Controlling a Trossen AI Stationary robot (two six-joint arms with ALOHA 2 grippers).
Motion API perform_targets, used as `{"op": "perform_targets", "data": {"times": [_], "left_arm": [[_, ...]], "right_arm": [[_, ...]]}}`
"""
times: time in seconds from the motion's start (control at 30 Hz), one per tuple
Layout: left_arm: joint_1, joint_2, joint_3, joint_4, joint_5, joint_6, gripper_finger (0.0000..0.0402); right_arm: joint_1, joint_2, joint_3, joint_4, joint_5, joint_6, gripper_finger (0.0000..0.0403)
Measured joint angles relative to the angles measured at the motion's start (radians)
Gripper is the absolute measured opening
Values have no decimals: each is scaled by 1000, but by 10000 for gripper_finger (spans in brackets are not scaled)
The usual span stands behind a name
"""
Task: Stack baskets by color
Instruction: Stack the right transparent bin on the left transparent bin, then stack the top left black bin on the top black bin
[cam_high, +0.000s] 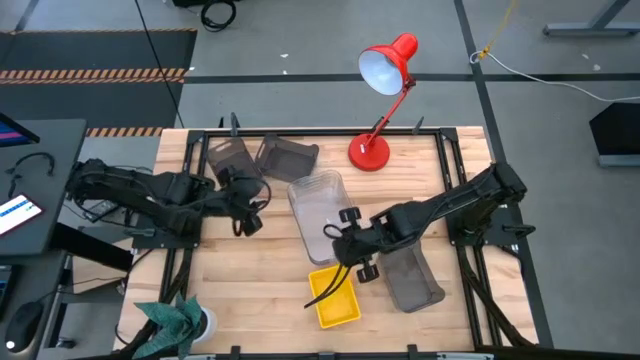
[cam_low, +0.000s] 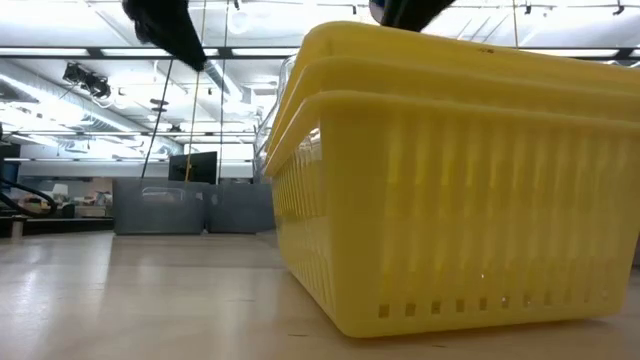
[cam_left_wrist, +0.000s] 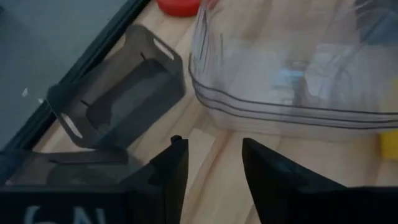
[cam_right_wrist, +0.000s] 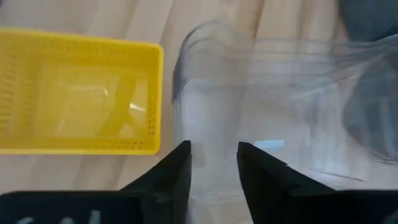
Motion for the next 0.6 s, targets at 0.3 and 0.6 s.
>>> {"op": "perform_targets", "data": {"times": [0.3,0.6], "left_arm": [[170,0,-223,302,232,84,145],[292,0,-257,281,257,2,155]], "right_arm": [[0,-92,0,-22,1,9,168],[22,-205,-128,-6,95,81,171]]}}
